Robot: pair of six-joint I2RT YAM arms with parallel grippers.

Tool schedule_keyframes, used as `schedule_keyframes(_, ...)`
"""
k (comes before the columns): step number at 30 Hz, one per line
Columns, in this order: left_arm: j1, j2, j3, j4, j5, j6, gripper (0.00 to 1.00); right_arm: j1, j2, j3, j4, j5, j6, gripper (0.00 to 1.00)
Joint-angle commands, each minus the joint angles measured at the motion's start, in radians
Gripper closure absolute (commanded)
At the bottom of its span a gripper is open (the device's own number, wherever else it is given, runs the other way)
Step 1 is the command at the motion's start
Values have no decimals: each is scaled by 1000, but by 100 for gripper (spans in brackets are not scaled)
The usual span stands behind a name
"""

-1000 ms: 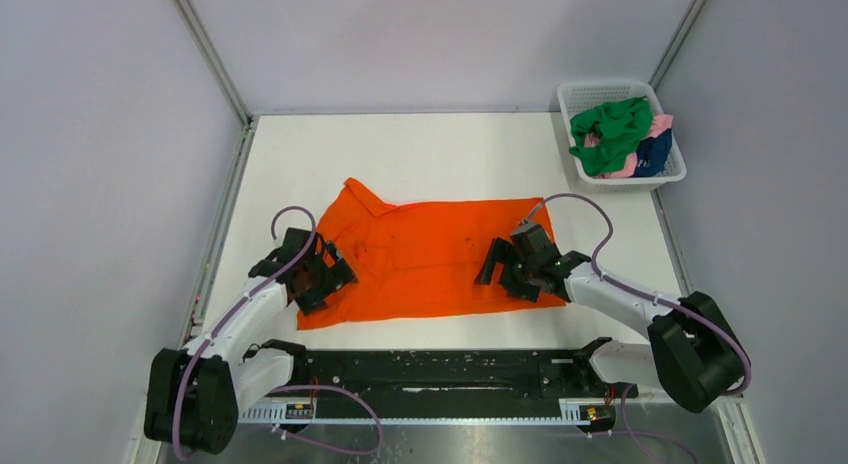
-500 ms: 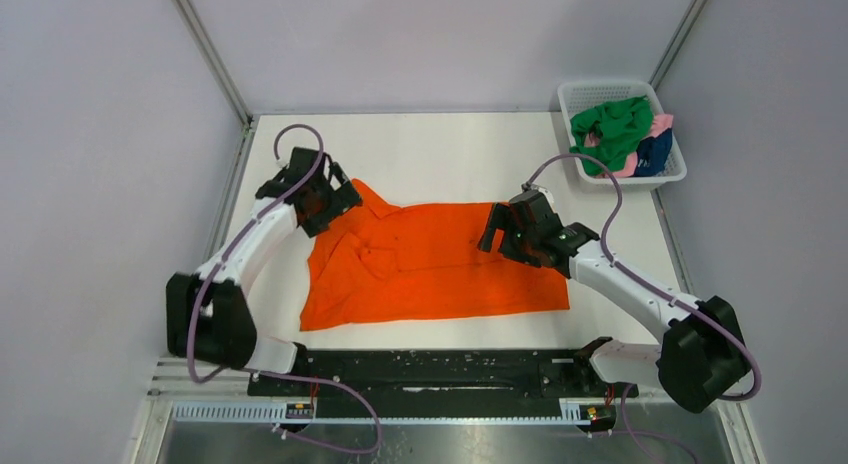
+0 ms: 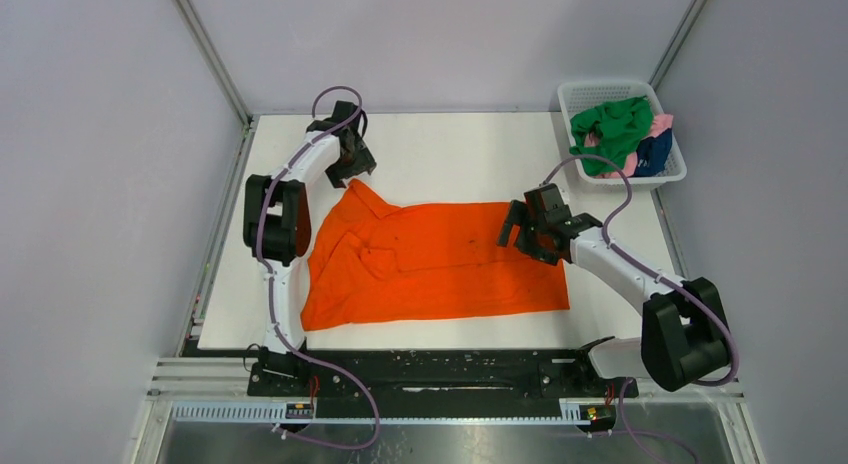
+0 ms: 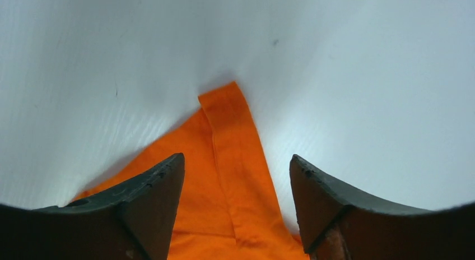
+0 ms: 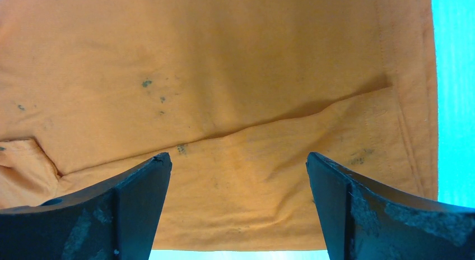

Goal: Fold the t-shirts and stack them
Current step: Grab the side of the flattened tshirt furthest away from the robot with both arms

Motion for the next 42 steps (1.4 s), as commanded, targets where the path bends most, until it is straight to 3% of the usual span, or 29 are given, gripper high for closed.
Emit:
schedule_keyframes(1, 4, 71, 120, -55, -97, 7, 33, -16, 29, -1, 13, -41, -20, 0)
schedule_keyframes(15, 13, 205, 232, -65, -86, -22, 55, -42, 23, -7, 6, -24, -27, 0)
schedule_keyframes(24, 16, 179, 222, -79, -107, -22, 77, -52, 24, 6, -13, 28, -40, 1)
schedule_keyframes(28, 14, 142, 214, -79, -109, -22, 91, -57, 49, 38, -32, 58, -50, 1)
schedule_keyframes(35, 14, 88, 178, -79, -120, -11, 100, -82, 113, 131, -67, 140, -61, 0)
schedule_keyframes(42, 13, 24, 122, -94, -112, -10, 100, -153, 241, 289, -82, 217, -73, 0)
